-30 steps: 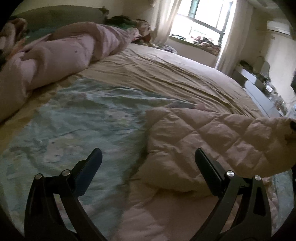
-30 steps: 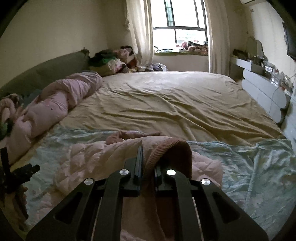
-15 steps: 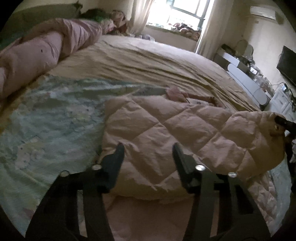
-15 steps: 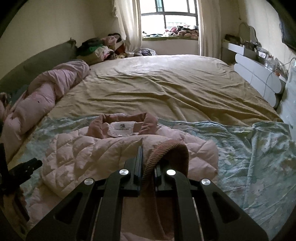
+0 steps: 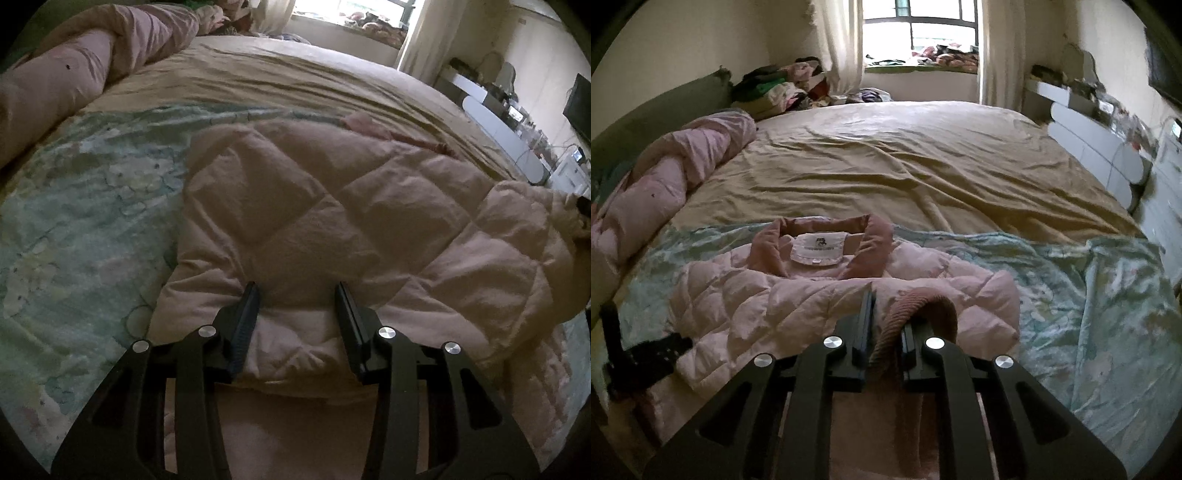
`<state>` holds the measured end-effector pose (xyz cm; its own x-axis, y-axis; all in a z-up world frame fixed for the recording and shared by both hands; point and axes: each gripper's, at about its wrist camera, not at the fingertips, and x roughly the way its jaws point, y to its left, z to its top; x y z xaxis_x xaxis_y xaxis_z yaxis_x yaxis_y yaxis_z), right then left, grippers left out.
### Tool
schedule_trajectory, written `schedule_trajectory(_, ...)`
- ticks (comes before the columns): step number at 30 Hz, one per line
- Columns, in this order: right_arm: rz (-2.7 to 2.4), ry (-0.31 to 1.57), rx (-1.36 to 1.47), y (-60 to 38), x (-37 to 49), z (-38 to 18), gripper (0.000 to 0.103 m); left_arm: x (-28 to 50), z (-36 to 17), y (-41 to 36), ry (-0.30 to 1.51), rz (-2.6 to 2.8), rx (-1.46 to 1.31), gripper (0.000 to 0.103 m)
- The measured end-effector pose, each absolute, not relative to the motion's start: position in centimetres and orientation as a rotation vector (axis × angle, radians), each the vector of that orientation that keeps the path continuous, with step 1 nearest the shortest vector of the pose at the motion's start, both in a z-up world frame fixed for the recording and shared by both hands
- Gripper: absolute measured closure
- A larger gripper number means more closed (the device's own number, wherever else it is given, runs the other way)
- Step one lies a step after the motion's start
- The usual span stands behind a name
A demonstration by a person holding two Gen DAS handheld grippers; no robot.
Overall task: Fold large clothes
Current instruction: 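Grasp the brown-cuffed sleeve with the right gripper and straighten it across the front, then open the right gripper and release the sleeve onto the coat front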
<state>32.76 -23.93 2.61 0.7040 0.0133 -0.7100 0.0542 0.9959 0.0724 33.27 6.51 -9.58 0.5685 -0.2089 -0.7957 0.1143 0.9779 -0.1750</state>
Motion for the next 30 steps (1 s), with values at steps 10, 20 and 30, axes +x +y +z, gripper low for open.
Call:
schedule_trajectory(10, -0.164, 0.687, -0.021, -21.4, 30.6, 3.8, 0.052, 33.1, -10.2, 6.2, 0.951, -0.195, -0.087, 0.068)
schedule_trajectory(20, 0.111, 0.929, -0.126, -14.0, 36.6, -1.6, 0.042, 32.9, -10.3, 6.2, 0.945, -0.203, -0.093, 0.068)
schedule_trajectory(30, 0.086, 1.113, -0.111, -13.1, 39.8, -9.4, 0.037, 33.3, -10.2, 6.5, 0.943, -0.226, -0.113, 0.069)
